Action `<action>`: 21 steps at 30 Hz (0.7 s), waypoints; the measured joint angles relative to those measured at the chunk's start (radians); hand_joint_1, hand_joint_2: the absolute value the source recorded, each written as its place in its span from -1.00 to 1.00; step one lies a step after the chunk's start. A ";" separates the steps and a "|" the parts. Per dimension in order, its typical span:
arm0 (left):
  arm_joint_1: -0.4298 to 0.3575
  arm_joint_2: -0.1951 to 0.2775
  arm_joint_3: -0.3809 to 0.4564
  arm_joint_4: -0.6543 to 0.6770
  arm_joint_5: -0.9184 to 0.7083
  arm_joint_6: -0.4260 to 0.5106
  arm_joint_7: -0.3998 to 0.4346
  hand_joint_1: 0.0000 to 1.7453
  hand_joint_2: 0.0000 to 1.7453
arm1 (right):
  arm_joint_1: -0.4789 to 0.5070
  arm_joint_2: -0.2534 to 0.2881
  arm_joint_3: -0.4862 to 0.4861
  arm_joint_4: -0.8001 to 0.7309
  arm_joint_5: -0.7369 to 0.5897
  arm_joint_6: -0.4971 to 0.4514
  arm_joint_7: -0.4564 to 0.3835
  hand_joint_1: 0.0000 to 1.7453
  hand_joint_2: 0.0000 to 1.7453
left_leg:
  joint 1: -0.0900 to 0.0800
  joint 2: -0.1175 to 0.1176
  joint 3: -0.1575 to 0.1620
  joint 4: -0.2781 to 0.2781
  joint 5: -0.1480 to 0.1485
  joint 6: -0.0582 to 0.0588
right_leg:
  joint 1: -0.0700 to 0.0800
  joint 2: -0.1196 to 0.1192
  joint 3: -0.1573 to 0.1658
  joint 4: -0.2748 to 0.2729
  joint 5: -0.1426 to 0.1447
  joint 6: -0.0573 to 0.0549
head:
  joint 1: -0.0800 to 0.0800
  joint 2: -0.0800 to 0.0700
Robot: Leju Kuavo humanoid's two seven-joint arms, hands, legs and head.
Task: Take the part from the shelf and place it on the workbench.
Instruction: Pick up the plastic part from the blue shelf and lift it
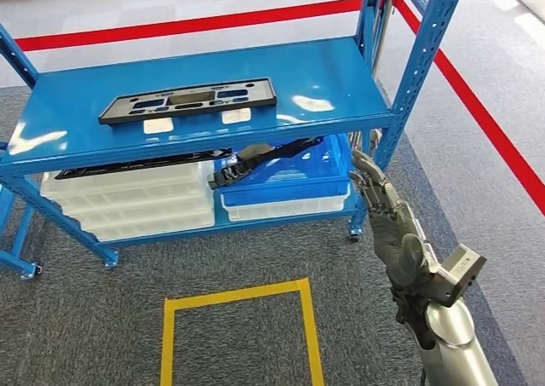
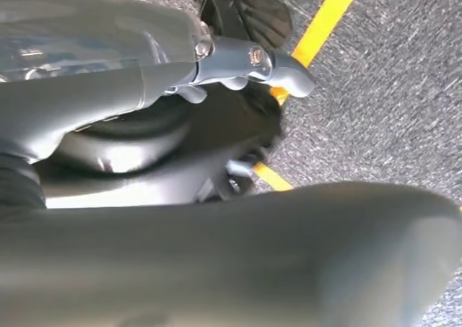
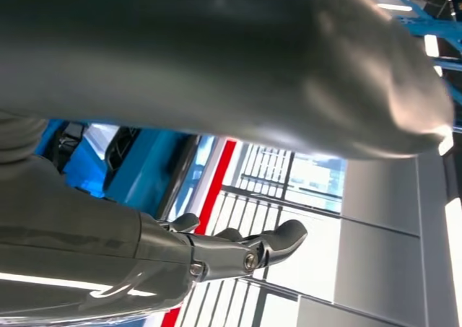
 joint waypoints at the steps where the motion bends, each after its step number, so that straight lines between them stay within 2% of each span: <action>1: 0.001 0.000 0.000 0.000 0.000 0.000 0.000 -1.00 -1.00 | 0.002 0.000 0.000 0.000 0.000 0.000 0.000 -1.00 -1.00 | -0.001 0.000 -0.042 0.054 -0.003 0.001 | 0.002 0.000 0.006 0.000 -0.005 -0.001 | 0.000 0.000; 2: 0.002 0.000 0.000 0.000 0.000 0.000 0.000 -1.00 -1.00 | 0.004 0.000 0.000 0.000 0.000 0.000 0.000 -1.00 -1.00 | -0.003 0.000 -0.070 0.074 0.016 0.006 | 0.004 0.001 0.014 0.000 -0.010 -0.002 | 0.000 0.000; 3: 0.003 0.000 0.000 0.000 -0.001 0.001 0.000 -1.00 -1.00 | 0.006 0.000 0.000 -0.001 0.000 0.000 0.000 -1.00 -1.00 | -0.006 0.000 -0.080 0.056 0.056 0.013 | 0.006 0.001 0.024 0.000 -0.016 -0.003 | 0.000 0.000; 5: 0.004 0.001 0.000 0.000 -0.002 0.001 0.000 -1.00 -1.00 | 0.006 0.000 0.000 -0.003 -0.001 0.000 0.000 -1.00 -1.00 | -0.015 0.000 -0.064 -0.047 0.155 0.037 | 0.011 0.002 0.044 -0.002 -0.027 -0.005 | 0.000 0.000; 6: 0.004 0.001 0.000 0.000 -0.003 0.002 0.000 -1.00 -1.00 | 0.006 0.000 0.000 -0.004 -0.001 0.000 0.000 -1.00 -1.00 | -0.020 0.000 -0.054 -0.091 0.188 0.049 | 0.012 0.003 0.051 -0.004 -0.031 -0.004 | 0.001 0.000; 7: 0.005 0.002 0.000 0.000 -0.003 0.002 -0.001 -1.00 -1.00 | 0.006 0.000 0.000 -0.004 -0.001 0.000 0.000 -1.00 -1.00 | -0.026 0.000 -0.048 -0.119 0.204 0.058 | 0.012 0.003 0.053 -0.006 -0.033 -0.001 | 0.001 0.000; 9: 0.005 0.003 0.000 0.000 -0.003 0.004 -0.002 -1.00 -1.00 | 0.007 0.000 0.000 -0.006 -0.002 0.000 0.000 -1.00 -1.00 | -0.033 0.000 -0.043 -0.140 0.205 0.068 | 0.010 0.003 0.053 -0.012 -0.031 0.009 | 0.002 0.000; 12: 0.003 0.001 0.000 0.000 -0.004 0.005 -0.002 -1.00 -1.00 | 0.007 -0.002 0.000 -0.015 -0.005 0.000 -0.001 -1.00 -1.00 | -0.023 0.003 -0.016 -0.199 0.201 0.073 | 0.012 0.001 0.046 0.000 -0.044 0.023 | 0.003 0.000; 14: 0.004 0.000 0.000 0.000 -0.005 0.005 -0.002 -1.00 -1.00 | 0.008 -0.004 0.000 -0.017 -0.007 0.000 -0.002 -1.00 -1.00 | -0.019 0.004 -0.003 -0.219 0.203 0.073 | 0.013 0.001 0.006 0.082 -0.086 0.026 | 0.004 0.000; 16: 0.005 0.000 0.000 0.000 -0.005 0.005 -0.002 -1.00 -1.00 | 0.014 -0.005 0.000 -0.017 -0.009 0.000 -0.002 -1.00 -1.00 | -0.019 0.004 0.002 -0.220 0.201 0.073 | 0.013 0.001 -0.053 0.190 -0.122 0.030 | 0.004 0.000; 17: 0.005 0.000 0.000 0.000 -0.005 0.005 -0.002 -1.00 -1.00 | 0.017 -0.006 0.000 -0.017 -0.009 0.000 -0.002 -1.00 -1.00 | -0.019 0.004 0.004 -0.219 0.199 0.073 | 0.013 0.001 -0.069 0.210 -0.117 0.032 | 0.004 0.000; 18: 0.005 0.000 0.000 0.000 -0.005 0.004 -0.002 -1.00 -1.00 | 0.019 -0.006 0.000 -0.017 -0.010 0.000 -0.002 -1.00 -1.00 | -0.019 0.004 0.008 -0.219 0.196 0.071 | 0.013 0.001 -0.068 0.195 -0.093 0.034 | 0.004 0.000; 20: 0.006 0.000 0.000 0.000 -0.005 0.004 -0.002 -1.00 -1.00 | 0.020 -0.006 0.000 -0.018 -0.011 0.001 -0.002 -1.00 -1.00 | -0.019 0.004 0.019 -0.218 0.186 0.065 | 0.013 0.000 -0.019 0.078 -0.017 0.033 | 0.004 0.000; 21: 0.005 -0.001 0.000 0.000 -0.005 0.003 -0.002 -1.00 -1.00 | 0.020 -0.007 0.000 -0.018 -0.012 0.002 -0.002 -1.00 -1.00 | -0.020 0.004 0.023 -0.216 0.181 0.059 | 0.014 0.000 0.006 0.020 0.008 0.030 | 0.004 0.000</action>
